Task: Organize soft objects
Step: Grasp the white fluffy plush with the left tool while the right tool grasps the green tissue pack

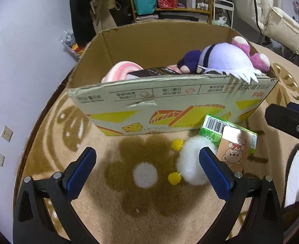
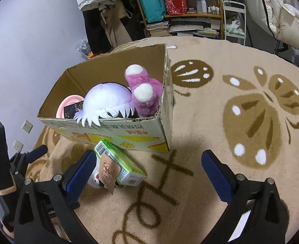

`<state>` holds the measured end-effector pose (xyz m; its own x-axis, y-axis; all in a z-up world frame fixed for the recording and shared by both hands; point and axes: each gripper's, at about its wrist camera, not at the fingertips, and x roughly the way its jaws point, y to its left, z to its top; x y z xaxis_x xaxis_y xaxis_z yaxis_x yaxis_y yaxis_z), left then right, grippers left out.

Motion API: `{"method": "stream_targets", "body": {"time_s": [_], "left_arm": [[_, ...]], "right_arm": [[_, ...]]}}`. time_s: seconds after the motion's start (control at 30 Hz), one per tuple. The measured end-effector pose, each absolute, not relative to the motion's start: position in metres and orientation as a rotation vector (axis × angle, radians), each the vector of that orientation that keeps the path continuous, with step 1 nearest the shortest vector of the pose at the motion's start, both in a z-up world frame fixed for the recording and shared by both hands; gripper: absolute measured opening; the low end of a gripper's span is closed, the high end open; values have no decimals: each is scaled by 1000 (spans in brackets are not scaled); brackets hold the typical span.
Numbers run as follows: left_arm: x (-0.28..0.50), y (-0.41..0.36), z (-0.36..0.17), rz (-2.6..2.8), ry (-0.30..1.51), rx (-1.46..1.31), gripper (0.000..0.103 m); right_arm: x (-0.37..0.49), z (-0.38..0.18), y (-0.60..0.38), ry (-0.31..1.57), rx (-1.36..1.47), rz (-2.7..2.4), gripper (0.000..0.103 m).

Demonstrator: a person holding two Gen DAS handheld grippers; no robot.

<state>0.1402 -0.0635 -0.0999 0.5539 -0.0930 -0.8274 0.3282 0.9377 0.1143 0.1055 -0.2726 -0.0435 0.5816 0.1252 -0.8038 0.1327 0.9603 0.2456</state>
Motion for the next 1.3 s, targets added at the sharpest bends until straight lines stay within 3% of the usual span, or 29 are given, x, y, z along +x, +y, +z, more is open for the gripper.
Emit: {"method": "stream_targets", "body": {"time_s": [1.2, 1.3], "left_arm": [[153, -78, -133, -404, 1110, 168, 100], [146, -85, -137, -414, 1118, 201, 97]], "right_arm": [[133, -81, -254, 1071, 316, 53, 103], [133, -82, -252, 1076, 313, 56, 103]]}}
